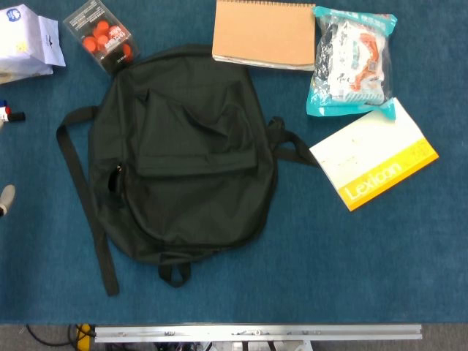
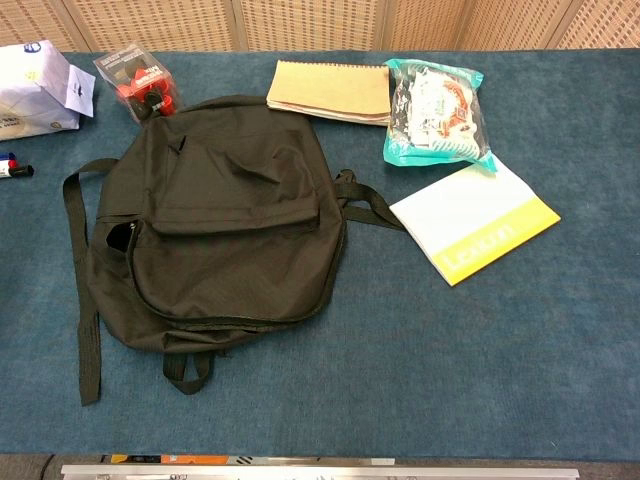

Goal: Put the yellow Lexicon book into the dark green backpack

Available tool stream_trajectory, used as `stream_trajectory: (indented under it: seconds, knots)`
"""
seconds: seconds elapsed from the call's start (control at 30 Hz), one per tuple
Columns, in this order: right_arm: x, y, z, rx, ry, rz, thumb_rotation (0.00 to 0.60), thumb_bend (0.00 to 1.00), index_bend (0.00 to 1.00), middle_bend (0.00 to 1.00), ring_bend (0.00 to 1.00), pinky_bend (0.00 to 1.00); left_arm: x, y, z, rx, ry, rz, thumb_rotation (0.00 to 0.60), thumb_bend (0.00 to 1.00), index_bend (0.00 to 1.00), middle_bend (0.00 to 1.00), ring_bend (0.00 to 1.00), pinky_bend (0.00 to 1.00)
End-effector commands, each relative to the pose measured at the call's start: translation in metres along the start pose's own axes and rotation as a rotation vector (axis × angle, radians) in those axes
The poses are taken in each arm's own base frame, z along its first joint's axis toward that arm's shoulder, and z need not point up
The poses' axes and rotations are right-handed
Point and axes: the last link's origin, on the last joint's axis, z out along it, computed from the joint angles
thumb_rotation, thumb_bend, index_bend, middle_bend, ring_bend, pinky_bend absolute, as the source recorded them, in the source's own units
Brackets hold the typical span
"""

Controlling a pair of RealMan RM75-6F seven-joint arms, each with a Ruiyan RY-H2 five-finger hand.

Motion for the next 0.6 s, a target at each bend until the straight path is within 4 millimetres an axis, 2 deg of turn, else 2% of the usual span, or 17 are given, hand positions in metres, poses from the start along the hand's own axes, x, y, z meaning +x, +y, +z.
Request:
stream_trajectory:
  seconds: [0.03,0.27,0.6]
  knots:
    - [0.001,0.001,0.000,0.001,-0.002,0.000,0.600,0.07,0.28,0.34,0.22,0.30,0.000,0.001,0.000,0.000,-0.007,0.003,0.587,0.25,0.09,0.07,0.06,0.05]
    - [0.002,-0.001,0.004,0.029,-0.031,0.002,0.600,0.07,0.28,0.34,0.22,0.30,0.003,0.002,-0.005,-0.001,0.002,0.007,0.592,0.25,0.09,0.07,0.06,0.05]
    - [-0.001,-0.014,0.023,0.136,-0.143,-0.022,0.600,0.07,0.28,0.34,0.22,0.31,0.005,0.002,-0.010,0.001,0.009,0.000,0.593,0.25,0.09,0.07,0.06,0.05]
